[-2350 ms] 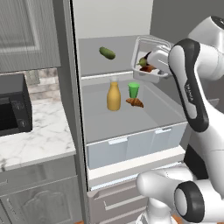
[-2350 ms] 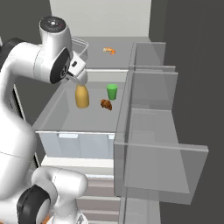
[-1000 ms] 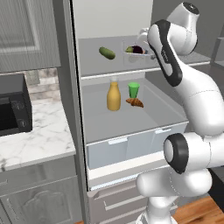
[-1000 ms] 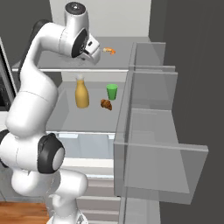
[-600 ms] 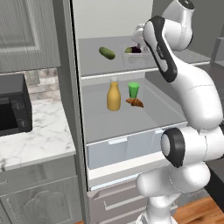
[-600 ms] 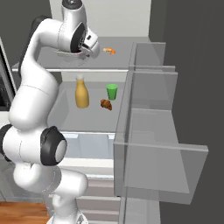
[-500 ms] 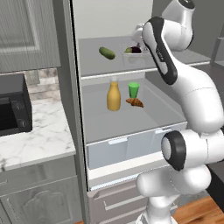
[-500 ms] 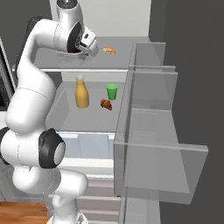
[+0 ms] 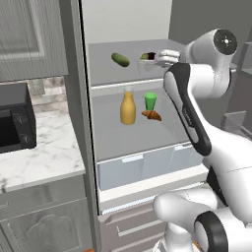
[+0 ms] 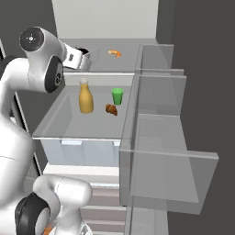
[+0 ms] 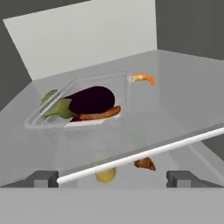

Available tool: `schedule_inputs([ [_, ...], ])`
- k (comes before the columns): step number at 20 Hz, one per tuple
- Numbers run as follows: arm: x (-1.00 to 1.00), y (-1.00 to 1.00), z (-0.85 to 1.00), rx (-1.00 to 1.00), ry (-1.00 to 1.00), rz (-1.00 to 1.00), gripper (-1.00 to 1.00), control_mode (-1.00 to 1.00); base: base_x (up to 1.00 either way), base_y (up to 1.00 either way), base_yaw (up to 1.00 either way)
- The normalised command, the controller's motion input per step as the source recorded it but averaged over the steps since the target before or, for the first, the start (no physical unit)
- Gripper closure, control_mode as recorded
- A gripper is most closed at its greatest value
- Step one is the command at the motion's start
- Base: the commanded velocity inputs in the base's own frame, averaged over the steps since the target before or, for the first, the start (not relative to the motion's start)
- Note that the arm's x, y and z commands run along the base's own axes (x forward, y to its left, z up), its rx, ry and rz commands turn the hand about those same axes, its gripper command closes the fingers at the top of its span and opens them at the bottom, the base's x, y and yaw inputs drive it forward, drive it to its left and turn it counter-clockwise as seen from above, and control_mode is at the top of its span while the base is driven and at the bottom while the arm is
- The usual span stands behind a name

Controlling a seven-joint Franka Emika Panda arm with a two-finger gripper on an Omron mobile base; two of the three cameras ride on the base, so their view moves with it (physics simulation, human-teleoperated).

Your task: Place the tupperware on the top shelf of the fridge. Make space for the tupperware among the existing items by rearranging them on the shelves if needed. Close the fridge door when finished.

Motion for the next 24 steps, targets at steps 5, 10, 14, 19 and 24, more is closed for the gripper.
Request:
schedule_inputs([
  [5, -1.0, 0.0, 0.0, -0.01, -0.04, 0.01, -1.0, -1.0, 0.0, 0.0, 0.0],
  [10, -0.99, 0.0, 0.0, -0.03, 0.03, 0.03, -1.0, -1.0, 0.0, 0.0, 0.0],
  [14, -0.74, 0.02, 0.0, -0.07, 0.12, 0.0, -1.0, -1.0, 0.0, 0.0, 0.0],
  [19, -0.34, 0.0, 0.0, -0.05, 0.12, 0.0, -1.0, 1.0, -0.11, 0.0, 0.0],
  [24, 0.0, 0.0, 0.0, 0.0, 0.0, 0.0, -1.0, 1.0, -0.89, 0.0, 0.0],
])
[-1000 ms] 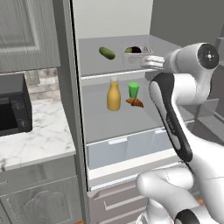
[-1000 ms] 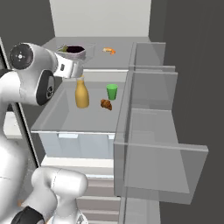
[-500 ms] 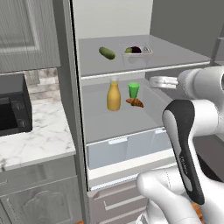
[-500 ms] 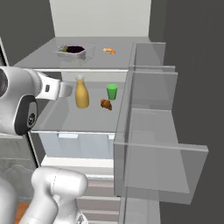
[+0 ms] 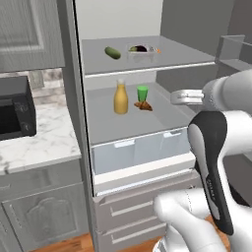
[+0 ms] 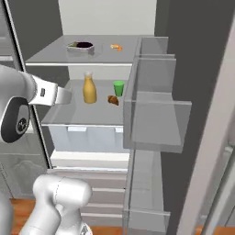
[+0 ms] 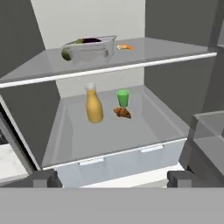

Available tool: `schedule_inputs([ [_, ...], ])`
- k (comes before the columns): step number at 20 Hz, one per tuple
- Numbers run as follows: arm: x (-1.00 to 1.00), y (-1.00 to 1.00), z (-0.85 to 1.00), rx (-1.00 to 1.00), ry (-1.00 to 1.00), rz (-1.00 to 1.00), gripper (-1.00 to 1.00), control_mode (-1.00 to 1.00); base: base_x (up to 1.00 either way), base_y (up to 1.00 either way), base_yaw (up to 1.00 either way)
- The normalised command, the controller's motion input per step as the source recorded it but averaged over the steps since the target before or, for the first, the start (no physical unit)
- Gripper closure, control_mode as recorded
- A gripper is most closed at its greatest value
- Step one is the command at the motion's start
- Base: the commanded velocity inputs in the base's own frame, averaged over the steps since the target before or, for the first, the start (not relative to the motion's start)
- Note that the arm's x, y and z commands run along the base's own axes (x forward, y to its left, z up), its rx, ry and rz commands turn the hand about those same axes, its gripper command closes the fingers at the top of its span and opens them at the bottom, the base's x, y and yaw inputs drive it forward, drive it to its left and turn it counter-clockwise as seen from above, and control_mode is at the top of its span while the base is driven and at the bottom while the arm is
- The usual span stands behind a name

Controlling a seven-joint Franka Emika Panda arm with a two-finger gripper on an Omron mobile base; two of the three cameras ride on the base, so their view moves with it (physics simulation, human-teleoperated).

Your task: Place the tupperware on the top shelf of the fridge. Make space for the tupperware among the existing items by rearranging them on the shelves if needed. Close the fridge door when finished.

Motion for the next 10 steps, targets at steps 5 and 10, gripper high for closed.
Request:
schedule_inputs([
  [5, 0.0, 0.0, 0.0, 0.0, 0.0, 0.0, -1.0, 1.0, -0.99, 0.0, 0.0],
  [10, 0.0, 0.0, 0.0, 0.0, 0.0, 0.0, -1.0, 1.0, -0.86, 0.0, 0.01],
])
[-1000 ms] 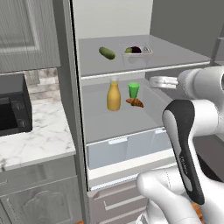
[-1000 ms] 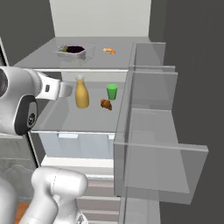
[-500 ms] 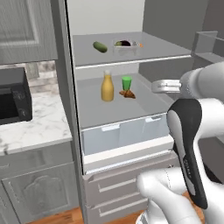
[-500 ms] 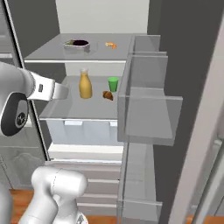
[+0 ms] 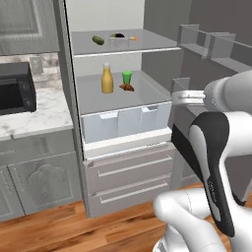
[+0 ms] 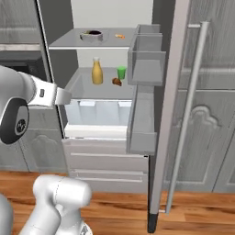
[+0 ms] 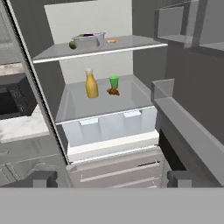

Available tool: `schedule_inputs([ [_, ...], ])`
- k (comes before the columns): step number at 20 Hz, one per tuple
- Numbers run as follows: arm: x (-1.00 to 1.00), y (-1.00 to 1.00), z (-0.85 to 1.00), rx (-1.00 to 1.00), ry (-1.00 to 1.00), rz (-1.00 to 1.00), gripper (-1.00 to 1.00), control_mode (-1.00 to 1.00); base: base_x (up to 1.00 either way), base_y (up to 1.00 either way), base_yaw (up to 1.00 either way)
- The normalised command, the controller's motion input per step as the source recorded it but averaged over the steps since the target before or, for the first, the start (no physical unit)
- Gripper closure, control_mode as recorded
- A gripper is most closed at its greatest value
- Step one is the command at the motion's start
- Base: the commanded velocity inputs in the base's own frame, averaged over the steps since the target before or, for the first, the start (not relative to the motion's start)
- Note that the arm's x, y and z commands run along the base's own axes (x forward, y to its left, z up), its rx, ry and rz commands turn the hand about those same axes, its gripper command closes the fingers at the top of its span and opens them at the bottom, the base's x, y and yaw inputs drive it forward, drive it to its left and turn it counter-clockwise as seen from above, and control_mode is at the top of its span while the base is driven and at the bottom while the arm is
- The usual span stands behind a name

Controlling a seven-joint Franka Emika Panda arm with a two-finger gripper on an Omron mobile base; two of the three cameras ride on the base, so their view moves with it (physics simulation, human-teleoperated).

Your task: Place the tupperware on the top shelf of the fridge. Make space for the tupperware among the existing items by rearranging them on the shelves if needed. Close the fridge door when finished.

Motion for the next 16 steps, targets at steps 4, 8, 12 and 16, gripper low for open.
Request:
schedule_inputs([
  [4, 0.0, 0.0, 0.0, 0.0, 0.0, 0.0, -1.0, 1.0, -0.72, -0.03, 0.0],
  [8, 0.0, 0.0, 0.0, 0.0, 0.0, 0.0, -1.0, 1.0, -0.31, -0.01, 0.0],
  [12, 0.04, 0.0, 0.0, 0.0, 0.01, 0.0, -1.0, -1.0, 0.05, -0.04, 0.0],
  [16, 0.07, -0.04, 0.0, 0.0, 0.01, 0.0, -1.0, -1.0, 0.0, 0.0, 0.0],
])
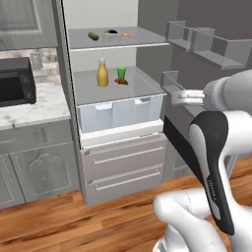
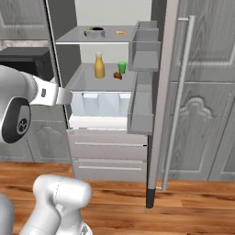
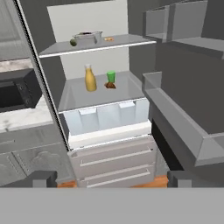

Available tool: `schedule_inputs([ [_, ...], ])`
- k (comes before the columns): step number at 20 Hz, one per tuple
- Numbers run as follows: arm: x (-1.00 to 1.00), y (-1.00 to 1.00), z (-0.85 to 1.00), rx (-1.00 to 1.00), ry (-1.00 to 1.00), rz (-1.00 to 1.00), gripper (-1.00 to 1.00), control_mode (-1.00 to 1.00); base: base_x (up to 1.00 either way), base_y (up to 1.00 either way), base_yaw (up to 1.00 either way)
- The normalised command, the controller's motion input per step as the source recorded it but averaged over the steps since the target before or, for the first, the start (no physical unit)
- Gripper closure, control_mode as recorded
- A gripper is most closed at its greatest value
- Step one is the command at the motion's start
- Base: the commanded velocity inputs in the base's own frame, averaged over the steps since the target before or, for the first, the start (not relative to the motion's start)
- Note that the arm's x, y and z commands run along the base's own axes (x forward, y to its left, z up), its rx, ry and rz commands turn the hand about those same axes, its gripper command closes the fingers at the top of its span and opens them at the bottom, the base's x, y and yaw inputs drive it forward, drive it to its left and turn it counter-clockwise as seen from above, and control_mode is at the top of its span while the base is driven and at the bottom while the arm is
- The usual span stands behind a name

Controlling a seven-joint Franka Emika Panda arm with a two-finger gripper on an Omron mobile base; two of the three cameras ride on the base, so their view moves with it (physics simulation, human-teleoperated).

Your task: Place the tupperware on the top shelf of the fridge. Make space for the tupperware among the existing items by rearranging them on the shelves if needed. Close the fridge door when finished.

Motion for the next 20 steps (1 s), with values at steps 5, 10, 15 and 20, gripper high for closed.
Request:
schedule_inputs([
  [5, -0.07, -0.52, 0.0, 0.01, 0.0, -0.01, -1.0, -1.0, 0.0, 0.0, 0.0],
  [10, -0.16, -0.97, -0.01, 0.03, 0.0, -0.1, -1.0, -1.0, 0.0, 0.0, 0.0],
  [15, 0.01, -1.0, -0.11, 0.05, 0.0, -0.13, -1.0, -1.0, 0.0, 0.0, 0.0],
  [20, 0.01, -1.0, -0.19, 0.11, -0.02, -0.06, -1.0, -1.0, 0.0, 0.0, 0.0],
])
